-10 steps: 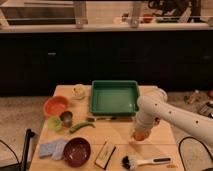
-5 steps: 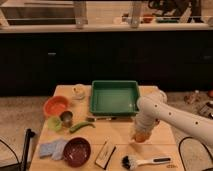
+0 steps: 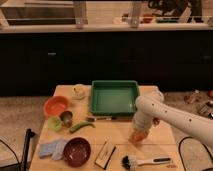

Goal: Place apple in table surface

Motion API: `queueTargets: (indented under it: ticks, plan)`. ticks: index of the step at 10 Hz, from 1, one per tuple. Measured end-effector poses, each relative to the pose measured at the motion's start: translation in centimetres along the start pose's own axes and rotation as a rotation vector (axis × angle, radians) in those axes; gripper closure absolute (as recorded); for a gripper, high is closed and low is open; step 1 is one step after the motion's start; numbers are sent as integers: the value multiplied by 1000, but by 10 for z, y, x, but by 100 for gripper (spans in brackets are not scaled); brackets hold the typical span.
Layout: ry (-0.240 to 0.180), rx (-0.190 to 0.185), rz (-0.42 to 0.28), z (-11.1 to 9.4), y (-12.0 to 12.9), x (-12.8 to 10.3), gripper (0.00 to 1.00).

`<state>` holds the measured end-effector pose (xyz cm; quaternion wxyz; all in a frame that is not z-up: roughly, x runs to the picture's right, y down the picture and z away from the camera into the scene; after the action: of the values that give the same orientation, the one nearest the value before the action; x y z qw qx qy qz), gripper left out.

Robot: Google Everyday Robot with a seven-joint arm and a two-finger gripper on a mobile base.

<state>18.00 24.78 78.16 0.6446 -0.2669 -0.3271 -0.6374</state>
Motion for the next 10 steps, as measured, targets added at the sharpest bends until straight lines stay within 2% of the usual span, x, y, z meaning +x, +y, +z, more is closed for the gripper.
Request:
queueTargets:
  ticks: [3, 6, 8, 10]
  plan:
    - [-28, 3, 1, 15, 1, 4, 20]
    - [-38, -3, 3, 18, 2, 8, 20]
    - [-32, -9, 6, 15, 2, 14, 20]
    - [-4, -15, 12, 0, 4, 23, 20]
